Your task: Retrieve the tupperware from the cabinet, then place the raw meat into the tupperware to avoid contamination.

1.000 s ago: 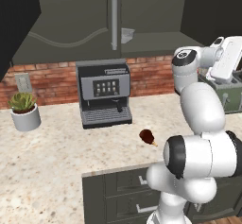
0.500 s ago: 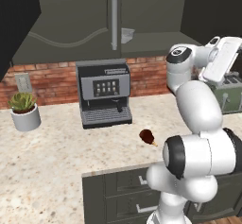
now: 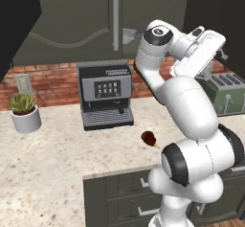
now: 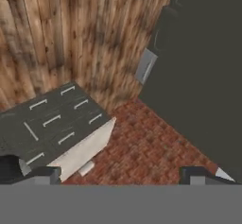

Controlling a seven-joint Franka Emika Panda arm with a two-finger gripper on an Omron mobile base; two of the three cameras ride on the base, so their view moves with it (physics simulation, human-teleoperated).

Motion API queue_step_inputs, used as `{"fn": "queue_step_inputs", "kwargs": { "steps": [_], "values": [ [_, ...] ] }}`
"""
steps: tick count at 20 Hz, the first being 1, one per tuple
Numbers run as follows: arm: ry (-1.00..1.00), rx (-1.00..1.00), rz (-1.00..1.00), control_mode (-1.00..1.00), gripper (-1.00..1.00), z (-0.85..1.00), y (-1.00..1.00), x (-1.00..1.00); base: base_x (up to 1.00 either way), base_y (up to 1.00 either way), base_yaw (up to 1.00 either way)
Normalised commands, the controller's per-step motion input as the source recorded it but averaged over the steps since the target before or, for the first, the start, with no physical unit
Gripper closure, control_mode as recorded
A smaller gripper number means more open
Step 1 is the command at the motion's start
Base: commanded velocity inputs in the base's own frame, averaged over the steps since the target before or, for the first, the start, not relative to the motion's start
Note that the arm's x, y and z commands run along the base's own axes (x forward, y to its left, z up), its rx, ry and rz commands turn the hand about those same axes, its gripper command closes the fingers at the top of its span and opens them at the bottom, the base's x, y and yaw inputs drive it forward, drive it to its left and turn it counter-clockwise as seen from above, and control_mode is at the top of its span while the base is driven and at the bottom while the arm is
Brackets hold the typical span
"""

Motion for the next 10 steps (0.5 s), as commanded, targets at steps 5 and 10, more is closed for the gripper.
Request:
{"fn": "queue_step_inputs", "kwargs": {
  "steps": [5, 10],
  "values": [
    [-0.56, 0.15, 0.13, -1.0, -1.0, -0.01, 0.91, 0.0, 0.0, 0.0, 0.0],
    [-0.55, 0.2, 0.24, -1.0, -1.0, -0.16, 0.7, 0.0, 0.0, 0.0, 0.0]
  ]
}}
